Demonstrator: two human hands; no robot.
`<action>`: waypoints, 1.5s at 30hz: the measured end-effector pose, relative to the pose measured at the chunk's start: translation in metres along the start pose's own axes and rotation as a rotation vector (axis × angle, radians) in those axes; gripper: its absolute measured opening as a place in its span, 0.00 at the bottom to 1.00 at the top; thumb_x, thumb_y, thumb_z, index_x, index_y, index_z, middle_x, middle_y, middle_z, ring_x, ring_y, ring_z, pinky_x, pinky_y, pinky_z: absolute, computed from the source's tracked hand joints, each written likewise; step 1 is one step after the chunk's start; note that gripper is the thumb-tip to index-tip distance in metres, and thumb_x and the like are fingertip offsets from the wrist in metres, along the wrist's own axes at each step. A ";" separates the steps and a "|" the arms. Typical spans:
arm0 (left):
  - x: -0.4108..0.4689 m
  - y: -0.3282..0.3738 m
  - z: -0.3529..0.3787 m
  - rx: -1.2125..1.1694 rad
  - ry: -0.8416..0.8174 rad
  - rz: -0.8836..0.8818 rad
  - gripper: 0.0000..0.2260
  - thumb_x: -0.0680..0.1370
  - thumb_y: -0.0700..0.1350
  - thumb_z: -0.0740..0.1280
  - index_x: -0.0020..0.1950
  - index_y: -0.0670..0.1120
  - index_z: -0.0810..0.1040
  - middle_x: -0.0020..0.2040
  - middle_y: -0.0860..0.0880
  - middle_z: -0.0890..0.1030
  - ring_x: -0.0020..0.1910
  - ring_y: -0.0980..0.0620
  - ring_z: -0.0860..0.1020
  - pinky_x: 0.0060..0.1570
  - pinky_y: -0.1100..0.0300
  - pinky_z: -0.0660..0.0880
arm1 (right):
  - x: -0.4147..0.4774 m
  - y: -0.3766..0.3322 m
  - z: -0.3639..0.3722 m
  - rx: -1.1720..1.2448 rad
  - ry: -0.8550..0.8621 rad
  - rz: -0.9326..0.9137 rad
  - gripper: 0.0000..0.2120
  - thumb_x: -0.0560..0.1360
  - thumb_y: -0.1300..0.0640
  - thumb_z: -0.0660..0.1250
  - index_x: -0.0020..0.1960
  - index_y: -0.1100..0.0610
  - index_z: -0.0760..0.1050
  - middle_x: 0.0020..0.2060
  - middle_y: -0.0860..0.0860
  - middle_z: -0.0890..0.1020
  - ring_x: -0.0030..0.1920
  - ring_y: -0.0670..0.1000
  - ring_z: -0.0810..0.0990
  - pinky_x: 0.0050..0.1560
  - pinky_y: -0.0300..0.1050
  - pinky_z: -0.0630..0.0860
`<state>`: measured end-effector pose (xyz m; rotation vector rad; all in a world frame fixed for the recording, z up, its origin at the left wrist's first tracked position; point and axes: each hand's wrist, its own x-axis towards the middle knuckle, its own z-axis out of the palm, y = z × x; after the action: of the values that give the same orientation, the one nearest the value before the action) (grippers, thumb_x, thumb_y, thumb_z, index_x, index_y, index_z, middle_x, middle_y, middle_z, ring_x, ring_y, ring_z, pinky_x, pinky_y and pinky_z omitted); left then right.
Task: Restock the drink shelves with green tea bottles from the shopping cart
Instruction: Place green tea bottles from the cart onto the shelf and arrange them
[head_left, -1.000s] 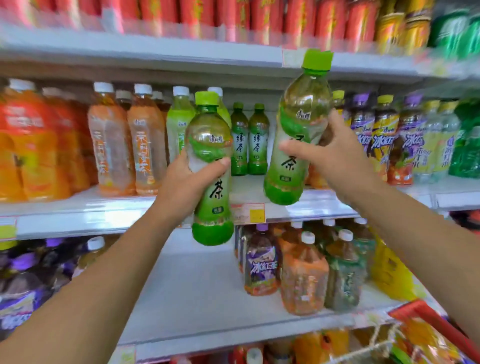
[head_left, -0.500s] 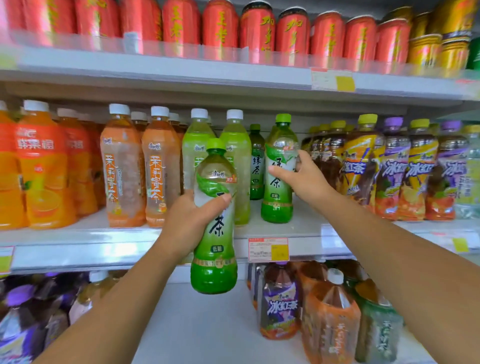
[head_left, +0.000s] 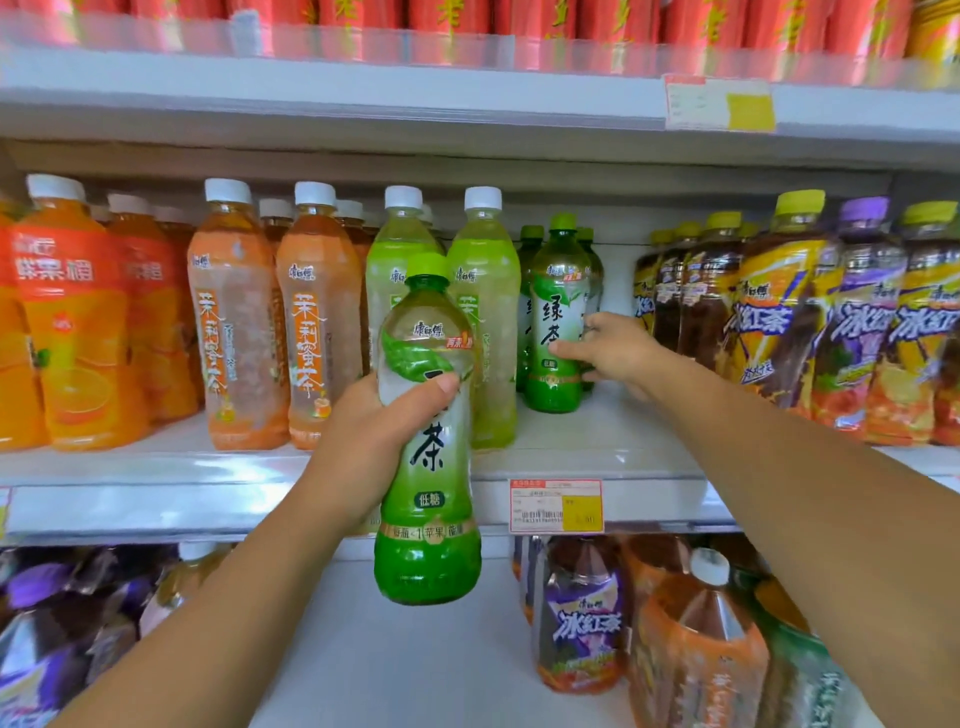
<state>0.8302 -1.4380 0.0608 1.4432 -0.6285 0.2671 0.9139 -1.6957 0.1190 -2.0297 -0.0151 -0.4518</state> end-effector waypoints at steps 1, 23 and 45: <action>0.000 0.000 0.000 -0.006 0.002 -0.001 0.14 0.59 0.60 0.71 0.42 0.58 0.84 0.41 0.47 0.86 0.40 0.47 0.85 0.40 0.54 0.80 | 0.006 0.001 0.002 0.008 -0.006 0.002 0.32 0.73 0.56 0.73 0.72 0.62 0.63 0.62 0.54 0.76 0.57 0.53 0.77 0.53 0.46 0.76; 0.001 -0.004 0.002 0.024 0.021 0.003 0.15 0.59 0.60 0.71 0.41 0.56 0.85 0.40 0.46 0.86 0.39 0.47 0.85 0.42 0.51 0.80 | 0.035 0.023 0.026 -0.159 0.119 -0.131 0.31 0.74 0.48 0.70 0.71 0.59 0.63 0.38 0.46 0.72 0.45 0.49 0.75 0.52 0.49 0.77; 0.008 0.061 0.059 0.051 -0.080 0.180 0.24 0.65 0.62 0.70 0.58 0.56 0.79 0.50 0.52 0.85 0.51 0.50 0.84 0.56 0.46 0.79 | -0.188 -0.046 0.010 0.207 -0.188 -0.350 0.20 0.70 0.62 0.74 0.53 0.42 0.72 0.46 0.40 0.82 0.44 0.36 0.82 0.41 0.30 0.76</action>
<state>0.7900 -1.4884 0.1159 1.4534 -0.8240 0.3697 0.7330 -1.6308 0.0932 -1.8606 -0.5179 -0.4532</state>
